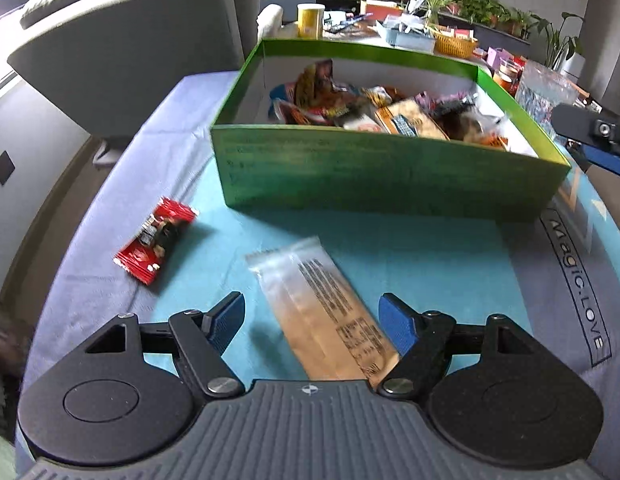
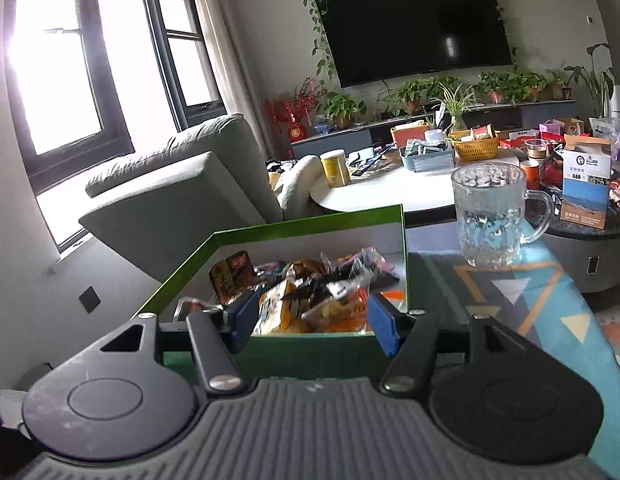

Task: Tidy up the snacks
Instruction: 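Grasp the clear wafer bag on the table with the left gripper and lift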

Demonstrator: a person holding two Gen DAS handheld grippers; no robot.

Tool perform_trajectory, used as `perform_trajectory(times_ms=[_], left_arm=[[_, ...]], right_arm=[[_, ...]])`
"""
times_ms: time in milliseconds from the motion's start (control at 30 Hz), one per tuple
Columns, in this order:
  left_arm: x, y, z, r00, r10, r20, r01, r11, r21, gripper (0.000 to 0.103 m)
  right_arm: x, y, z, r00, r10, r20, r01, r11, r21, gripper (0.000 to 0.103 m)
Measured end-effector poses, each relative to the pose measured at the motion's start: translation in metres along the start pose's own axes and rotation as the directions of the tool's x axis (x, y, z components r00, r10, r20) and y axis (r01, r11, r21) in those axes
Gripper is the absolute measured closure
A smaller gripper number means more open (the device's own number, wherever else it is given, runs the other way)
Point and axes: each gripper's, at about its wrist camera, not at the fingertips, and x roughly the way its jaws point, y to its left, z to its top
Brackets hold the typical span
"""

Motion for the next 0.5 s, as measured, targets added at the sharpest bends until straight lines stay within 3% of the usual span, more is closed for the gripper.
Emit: perform_trajectory(times_ms=[233, 367, 500], left_arm=[[0.005, -0.008, -0.007, 0.999, 0.035, 0.01, -0.036, 0.999, 0.02, 0.034], [0.0, -0.009, -0.012, 0.999, 0.018, 0.043, -0.02, 0.999, 0.05, 0.051], [-0.005, -0.006, -0.014, 0.998, -0.027, 0.054, 0.023, 0.997, 0.074, 0.057]], right_arm=[[-0.009, -0.004, -0.004, 1.0, -0.009, -0.003, 0.009, 1.0, 0.001, 0.04], [-0.01, -0.009, -0.008, 1.0, -0.015, -0.005, 0.015, 1.0, 0.023, 0.039], [-0.012, -0.01, -0.012, 1.0, -0.013, -0.008, 0.013, 0.999, 0.034, 0.039]])
